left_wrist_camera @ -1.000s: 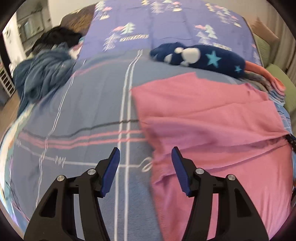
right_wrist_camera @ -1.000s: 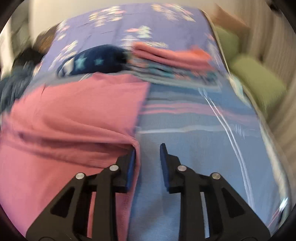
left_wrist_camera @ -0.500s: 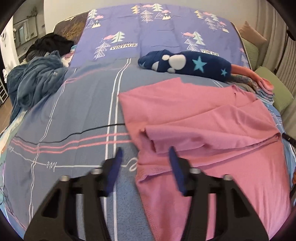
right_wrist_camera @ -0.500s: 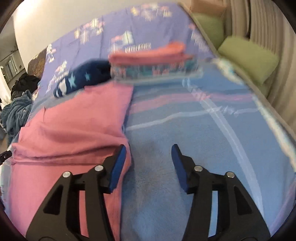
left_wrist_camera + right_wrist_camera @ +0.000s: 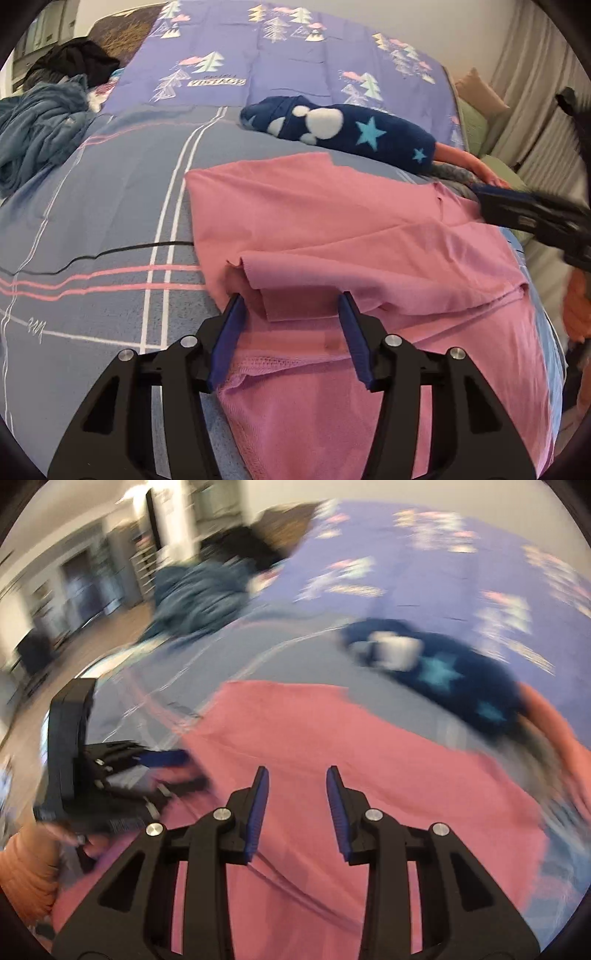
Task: Fold small clothes
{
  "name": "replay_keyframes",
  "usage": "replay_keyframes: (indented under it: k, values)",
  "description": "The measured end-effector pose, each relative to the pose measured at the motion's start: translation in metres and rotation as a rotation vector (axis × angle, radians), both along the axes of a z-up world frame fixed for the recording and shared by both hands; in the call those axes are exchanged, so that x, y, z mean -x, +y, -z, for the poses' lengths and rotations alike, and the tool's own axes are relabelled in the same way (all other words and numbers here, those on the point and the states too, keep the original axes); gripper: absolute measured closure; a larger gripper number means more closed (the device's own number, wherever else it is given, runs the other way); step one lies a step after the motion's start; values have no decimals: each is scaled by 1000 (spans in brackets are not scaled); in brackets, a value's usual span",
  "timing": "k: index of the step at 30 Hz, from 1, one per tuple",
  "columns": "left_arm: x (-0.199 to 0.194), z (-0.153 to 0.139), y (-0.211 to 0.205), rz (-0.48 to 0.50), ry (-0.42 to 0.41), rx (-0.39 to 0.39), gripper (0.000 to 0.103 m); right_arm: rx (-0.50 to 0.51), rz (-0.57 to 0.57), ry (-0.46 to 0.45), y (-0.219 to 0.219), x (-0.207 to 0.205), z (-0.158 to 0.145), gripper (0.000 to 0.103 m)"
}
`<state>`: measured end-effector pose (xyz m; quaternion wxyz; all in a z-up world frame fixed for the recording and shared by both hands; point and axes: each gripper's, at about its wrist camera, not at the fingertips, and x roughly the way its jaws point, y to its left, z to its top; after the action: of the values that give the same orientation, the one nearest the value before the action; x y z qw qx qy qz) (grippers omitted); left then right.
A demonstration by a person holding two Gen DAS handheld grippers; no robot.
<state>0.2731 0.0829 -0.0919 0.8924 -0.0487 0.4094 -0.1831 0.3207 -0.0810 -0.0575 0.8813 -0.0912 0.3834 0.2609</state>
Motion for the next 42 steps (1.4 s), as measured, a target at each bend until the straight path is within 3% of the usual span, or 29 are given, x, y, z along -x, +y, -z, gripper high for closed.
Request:
replay_keyframes:
  k: [5, 6, 8, 12, 14, 15, 17, 21, 25, 26, 27, 28, 30, 33, 36, 39, 42]
  values:
    - [-5, 5, 17, 14, 26, 135, 51, 134, -144, 61, 76, -34, 30, 69]
    - [-5, 5, 19, 13, 27, 144, 52, 155, -164, 85, 81, -37, 37, 69]
    - [-5, 5, 18, 20, 30, 146, 64, 201, -210, 121, 88, -38, 51, 68]
    - [-4, 4, 13, 49, 28, 120, 74, 237, -238, 99, 88, -29, 59, 65]
    - [-6, 7, 12, 54, 40, 117, 76, 224, -238, 108, 88, -30, 63, 77]
    - [-7, 9, 12, 54, 44, 116, 78, 217, -244, 114, 90, -32, 64, 99]
    - [-8, 8, 14, 41, 43, 119, 98, 211, -240, 96, 90, -31, 61, 100]
    - [-6, 1, 25, 22, 32, 175, 99, 69, -150, 31, 77, -44, 30, 100]
    - [-1, -7, 27, 35, 3, 178, 98, 71, -113, 96, 74, -67, 38, 99]
    - [-1, -6, 26, 37, 1, 171, 90, 102, -113, 113, 77, -70, 47, 98]
    - [-2, -4, 24, 33, 6, 156, 81, 129, -106, 109, 78, -70, 52, 85]
    - [-4, 0, 23, 22, 17, 143, 63, 164, -85, 90, 79, -70, 56, 72]
    - [-6, 3, 23, 26, 34, 160, 59, 169, -51, 39, 75, -65, 53, 64]
    - [-10, 4, 28, 12, 41, 201, 58, 135, -12, -34, 60, -50, 36, 64]
    - [-14, 5, 40, -31, 61, 251, 60, 187, -112, -134, 57, -9, 22, 79]
    - [-8, -9, 70, -143, 11, 315, 60, 279, -256, -178, 76, 28, 33, 91]
    - [3, -22, 97, -229, -64, 343, 61, 320, -335, -178, 102, 40, 55, 93]
